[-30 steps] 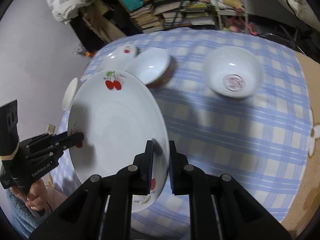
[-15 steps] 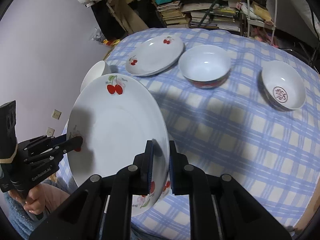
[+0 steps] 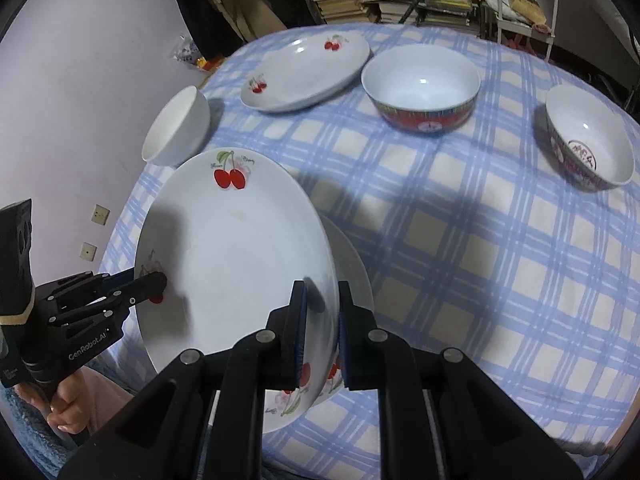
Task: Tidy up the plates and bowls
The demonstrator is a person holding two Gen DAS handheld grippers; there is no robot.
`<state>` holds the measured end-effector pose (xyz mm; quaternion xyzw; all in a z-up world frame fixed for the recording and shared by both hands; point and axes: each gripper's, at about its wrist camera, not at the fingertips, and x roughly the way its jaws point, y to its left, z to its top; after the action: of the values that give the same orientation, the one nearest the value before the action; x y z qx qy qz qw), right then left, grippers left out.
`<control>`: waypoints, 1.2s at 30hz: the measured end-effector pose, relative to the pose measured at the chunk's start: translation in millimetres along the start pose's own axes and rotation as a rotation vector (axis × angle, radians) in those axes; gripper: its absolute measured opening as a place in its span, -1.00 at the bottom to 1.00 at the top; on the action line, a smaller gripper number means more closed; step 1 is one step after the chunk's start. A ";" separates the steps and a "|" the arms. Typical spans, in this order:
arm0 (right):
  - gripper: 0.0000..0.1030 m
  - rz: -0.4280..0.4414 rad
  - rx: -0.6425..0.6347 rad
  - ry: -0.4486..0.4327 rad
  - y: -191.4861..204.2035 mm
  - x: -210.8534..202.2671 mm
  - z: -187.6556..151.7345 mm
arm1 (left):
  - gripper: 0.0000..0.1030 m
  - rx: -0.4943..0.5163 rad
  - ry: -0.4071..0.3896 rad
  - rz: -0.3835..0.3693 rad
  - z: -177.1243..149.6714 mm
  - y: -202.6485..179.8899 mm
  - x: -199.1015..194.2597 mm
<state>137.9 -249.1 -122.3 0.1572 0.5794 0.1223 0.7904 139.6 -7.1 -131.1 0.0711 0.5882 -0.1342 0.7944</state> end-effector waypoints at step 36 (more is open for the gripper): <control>-0.70 -0.149 -0.007 0.023 4.8 29.5 -16.9 | -0.59 -0.009 0.135 0.066 1.4 -16.2 68.3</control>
<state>130.6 -231.8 -151.0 0.1094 0.5982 0.0667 0.7911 154.7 -31.7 -195.1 0.0959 0.6384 -0.1001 0.7571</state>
